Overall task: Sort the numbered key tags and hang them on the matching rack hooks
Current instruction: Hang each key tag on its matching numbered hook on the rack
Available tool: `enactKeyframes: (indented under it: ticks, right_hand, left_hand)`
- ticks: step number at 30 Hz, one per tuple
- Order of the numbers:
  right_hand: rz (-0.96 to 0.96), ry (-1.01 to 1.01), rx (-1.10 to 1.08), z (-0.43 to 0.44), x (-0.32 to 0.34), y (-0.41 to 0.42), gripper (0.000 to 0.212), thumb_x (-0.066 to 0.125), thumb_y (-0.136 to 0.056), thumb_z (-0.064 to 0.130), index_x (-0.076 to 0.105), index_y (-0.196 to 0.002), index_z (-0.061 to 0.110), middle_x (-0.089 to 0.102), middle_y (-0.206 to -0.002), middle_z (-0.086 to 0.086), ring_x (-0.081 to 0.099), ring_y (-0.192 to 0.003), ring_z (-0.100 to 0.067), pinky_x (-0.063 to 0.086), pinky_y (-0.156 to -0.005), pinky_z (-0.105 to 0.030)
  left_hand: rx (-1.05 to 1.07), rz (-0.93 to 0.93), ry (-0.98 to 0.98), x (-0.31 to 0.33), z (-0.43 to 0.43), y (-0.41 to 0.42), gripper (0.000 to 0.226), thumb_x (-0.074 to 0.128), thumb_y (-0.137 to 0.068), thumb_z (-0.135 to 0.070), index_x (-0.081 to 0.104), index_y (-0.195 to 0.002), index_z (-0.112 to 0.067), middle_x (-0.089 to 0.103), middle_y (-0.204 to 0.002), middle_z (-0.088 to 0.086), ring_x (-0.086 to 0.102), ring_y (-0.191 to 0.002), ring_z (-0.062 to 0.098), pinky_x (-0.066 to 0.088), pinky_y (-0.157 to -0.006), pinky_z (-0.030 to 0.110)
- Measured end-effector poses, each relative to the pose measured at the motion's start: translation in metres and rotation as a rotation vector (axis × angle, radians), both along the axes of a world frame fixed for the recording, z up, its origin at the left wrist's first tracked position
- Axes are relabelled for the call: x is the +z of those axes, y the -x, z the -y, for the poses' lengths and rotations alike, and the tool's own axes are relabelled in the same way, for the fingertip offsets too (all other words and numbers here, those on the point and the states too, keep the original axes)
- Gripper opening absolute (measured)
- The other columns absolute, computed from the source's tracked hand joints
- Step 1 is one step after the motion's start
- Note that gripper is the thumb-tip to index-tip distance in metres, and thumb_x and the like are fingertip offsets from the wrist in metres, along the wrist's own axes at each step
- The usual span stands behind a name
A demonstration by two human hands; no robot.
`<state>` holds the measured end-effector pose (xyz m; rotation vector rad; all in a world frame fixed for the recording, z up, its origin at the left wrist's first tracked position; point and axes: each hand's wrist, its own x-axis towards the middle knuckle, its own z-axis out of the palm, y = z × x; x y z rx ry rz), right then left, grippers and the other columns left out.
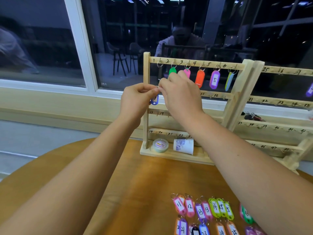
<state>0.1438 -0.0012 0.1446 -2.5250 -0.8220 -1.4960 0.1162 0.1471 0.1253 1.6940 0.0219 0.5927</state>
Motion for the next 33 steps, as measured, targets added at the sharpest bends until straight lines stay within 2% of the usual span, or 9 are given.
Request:
enactKeyframes:
  ticks: [7,11,15,18,21,24,27,29,33]
  right_hand:
    - [-0.006,0.076,0.066,0.005,-0.007,-0.004,0.015,0.077,-0.085,0.002,0.069,-0.087,0.014,0.053,-0.080,-0.004,0.048,-0.083,-0.029,0.026,-0.068,-0.035]
    - [-0.036,0.105,0.057,0.009,-0.014,-0.003,0.024,0.080,-0.087,0.007,0.073,-0.107,0.018,0.061,-0.086,-0.002,0.051,-0.089,-0.028,0.043,-0.075,-0.037]
    - [-0.116,0.091,0.059,0.015,-0.021,0.014,0.044,0.079,-0.087,0.013,0.067,-0.129,0.017,0.070,-0.101,-0.002,0.055,-0.096,-0.029,0.044,-0.083,-0.039]
    - [-0.245,-0.023,0.125,0.029,-0.029,0.035,0.045,0.069,-0.096,0.020,0.063,-0.141,0.016,0.067,-0.113,-0.001,0.055,-0.108,-0.028,0.046,-0.091,-0.038]
    - [-0.372,-0.203,0.192,0.052,-0.041,0.060,0.038,0.064,-0.098,0.020,0.064,-0.136,0.021,0.062,-0.109,0.004,0.057,-0.107,-0.021,0.051,-0.085,-0.040]
    - [-0.497,-0.291,0.217,0.084,-0.058,0.080,0.029,0.064,-0.098,0.021,0.066,-0.127,0.026,0.060,-0.106,0.013,0.058,-0.100,-0.011,0.054,-0.086,-0.040]
    - [-0.578,-0.359,0.190,0.121,-0.077,0.097,0.022,0.066,-0.099,0.022,0.070,-0.120,0.027,0.060,-0.101,0.018,0.054,-0.090,0.000,0.052,-0.084,-0.030]
    - [-0.622,-0.394,0.148,0.147,-0.090,0.108,0.016,0.068,-0.098,0.021,0.072,-0.111,0.029,0.060,-0.094,0.019,0.056,-0.086,0.000,0.045,-0.079,-0.018]
    - [-0.692,-0.492,0.044,0.206,-0.116,0.124,0.016,0.071,-0.094,0.016,0.072,-0.097,0.033,0.064,-0.088,0.016,0.060,-0.083,-0.008,0.047,-0.074,-0.020]
  left_hand:
    - [-0.028,-0.022,0.044,-0.010,-0.002,0.001,0.008,0.084,-0.092,-0.024,0.082,-0.096,-0.018,0.076,-0.076,0.002,0.065,-0.064,0.005,0.052,-0.061,0.017]
    - [-0.016,-0.043,0.046,-0.017,-0.001,0.001,0.010,0.084,-0.092,-0.023,0.081,-0.095,-0.014,0.076,-0.076,0.001,0.066,-0.063,0.004,0.054,-0.063,0.018]
    - [0.006,-0.100,0.038,-0.028,-0.003,0.006,0.014,0.086,-0.090,-0.029,0.079,-0.095,-0.018,0.077,-0.079,0.001,0.064,-0.063,0.007,0.056,-0.066,0.024]
    - [-0.002,-0.151,0.003,-0.043,0.000,0.021,0.020,0.085,-0.089,-0.034,0.076,-0.099,-0.018,0.079,-0.089,0.006,0.063,-0.066,0.007,0.056,-0.067,0.024]
    - [-0.051,-0.195,0.030,-0.062,0.014,0.045,0.017,0.083,-0.092,-0.028,0.075,-0.099,-0.015,0.078,-0.094,0.012,0.063,-0.067,0.010,0.054,-0.065,0.024]
    - [-0.086,-0.245,-0.010,-0.082,0.037,0.070,0.012,0.081,-0.092,-0.027,0.075,-0.099,-0.020,0.078,-0.089,0.007,0.063,-0.065,0.011,0.052,-0.069,0.030]
    - [-0.108,-0.258,-0.093,-0.100,0.065,0.088,0.006,0.079,-0.093,-0.027,0.075,-0.097,-0.023,0.076,-0.085,0.004,0.064,-0.063,0.009,0.051,-0.064,0.024]
    - [-0.160,-0.276,-0.112,-0.113,0.084,0.092,0.003,0.078,-0.094,-0.026,0.076,-0.095,-0.023,0.075,-0.085,0.004,0.067,-0.067,0.011,0.057,-0.071,0.033]
    - [-0.266,-0.325,-0.162,-0.134,0.120,0.094,0.003,0.077,-0.093,-0.021,0.077,-0.091,-0.023,0.074,-0.084,0.006,0.066,-0.070,0.011,0.059,-0.078,0.045]
